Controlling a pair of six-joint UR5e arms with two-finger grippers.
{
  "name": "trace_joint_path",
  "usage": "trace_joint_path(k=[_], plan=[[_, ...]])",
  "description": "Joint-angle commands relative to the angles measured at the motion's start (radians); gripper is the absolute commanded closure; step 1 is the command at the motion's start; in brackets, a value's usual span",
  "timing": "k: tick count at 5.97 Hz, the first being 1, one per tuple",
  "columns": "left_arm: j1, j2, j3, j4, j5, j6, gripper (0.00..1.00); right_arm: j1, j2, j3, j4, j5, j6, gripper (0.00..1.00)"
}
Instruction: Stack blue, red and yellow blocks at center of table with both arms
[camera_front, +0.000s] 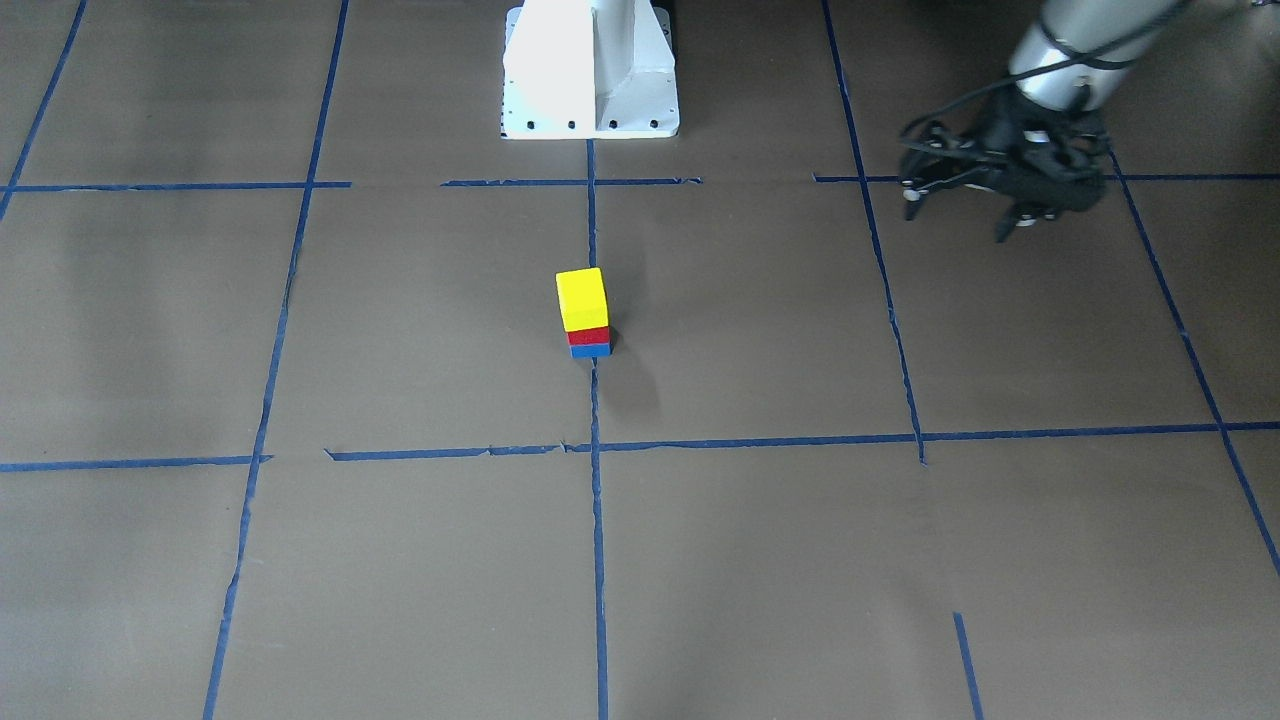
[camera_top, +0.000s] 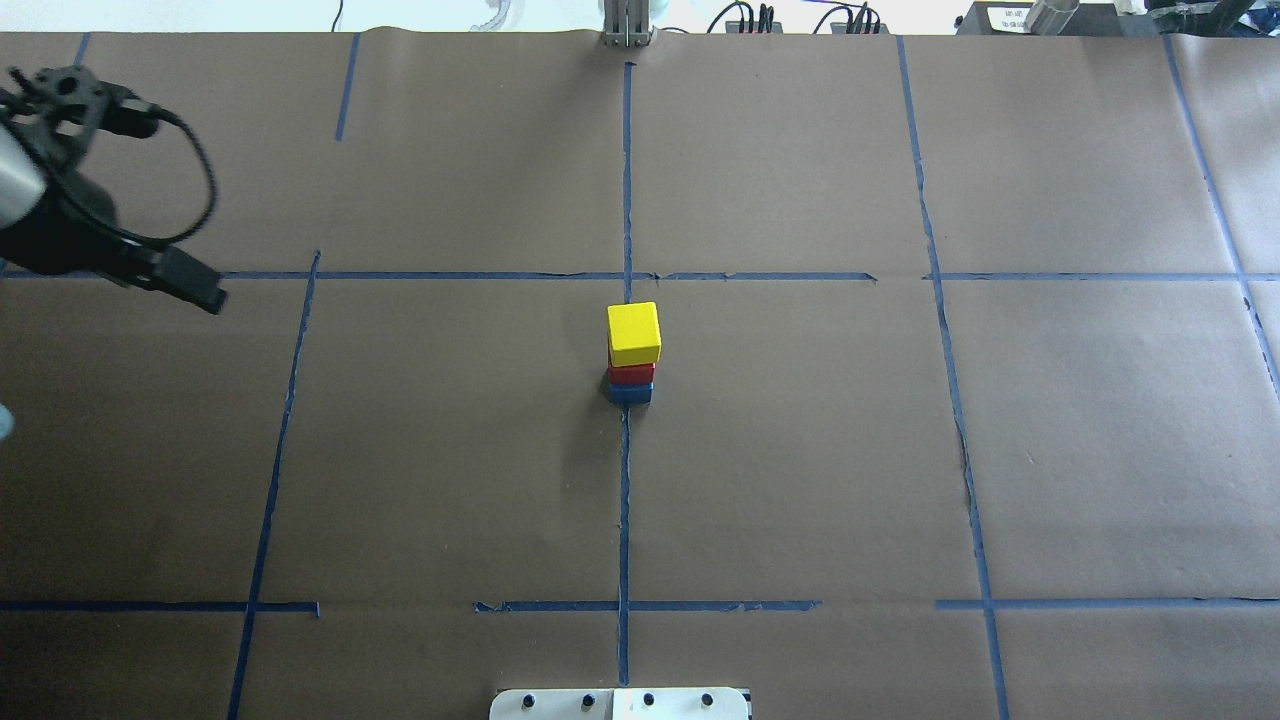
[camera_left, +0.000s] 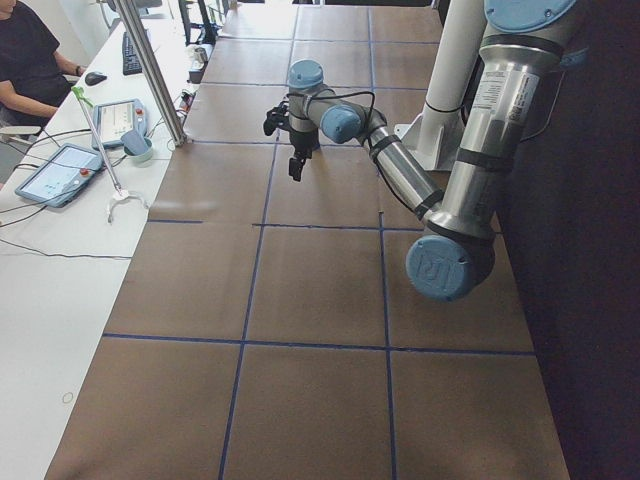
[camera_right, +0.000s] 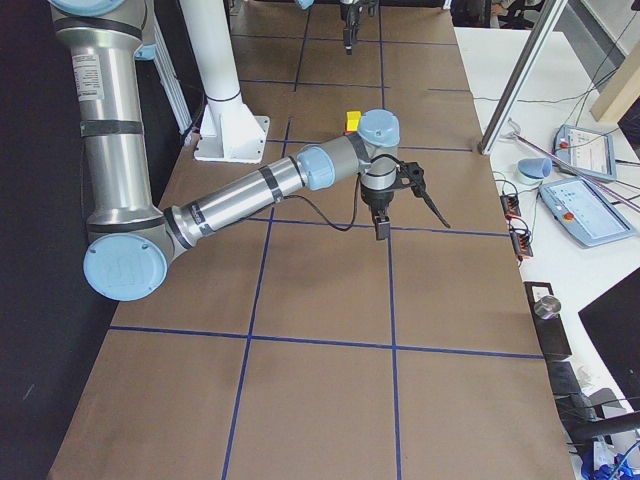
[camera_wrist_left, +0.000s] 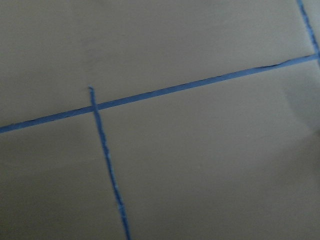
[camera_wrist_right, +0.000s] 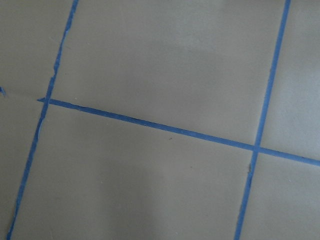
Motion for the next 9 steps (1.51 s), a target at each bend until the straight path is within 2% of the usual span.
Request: trace_joint_path(k=[1, 2, 3, 4, 5, 6, 7, 8, 9], plan=[[-0.296, 0.230, 0.067, -0.003, -0.140, 0.462, 0.00, 0.118, -0.057, -0.048, -0.050, 0.023, -0.239, 0.00], [-0.474, 0.291, 0.180, 0.001, -0.174, 0.669, 0.00, 0.150, -0.066, -0.099, -0.050, 0.020, -0.306, 0.00], [-0.568, 0.300, 0.265, -0.001, -0.191, 0.712, 0.00, 0.157, -0.094, -0.096, -0.048, 0.023, -0.340, 0.00], [-0.581, 0.304, 0.336, -0.002, -0.185, 0.710, 0.00, 0.157, -0.109, -0.093, -0.041, 0.024, -0.328, 0.00], [-0.598, 0.309, 0.344, 0.008, -0.191, 0.704, 0.00, 0.154, -0.110, -0.097, -0.041, 0.024, -0.323, 0.00], [-0.598, 0.309, 0.343, 0.008, -0.188, 0.602, 0.00, 0.135, -0.146, -0.110, -0.030, 0.015, -0.337, 0.00], [-0.598, 0.310, 0.352, -0.004, -0.188, 0.584, 0.00, 0.125, -0.175, -0.110, 0.001, -0.003, -0.342, 0.00], [-0.598, 0.315, 0.340, -0.004, -0.180, 0.579, 0.00, 0.086, -0.209, -0.107, 0.066, -0.058, -0.340, 0.00], [-0.597, 0.324, 0.333, -0.006, -0.180, 0.585, 0.00, 0.086, -0.229, -0.105, 0.071, -0.054, -0.337, 0.00]])
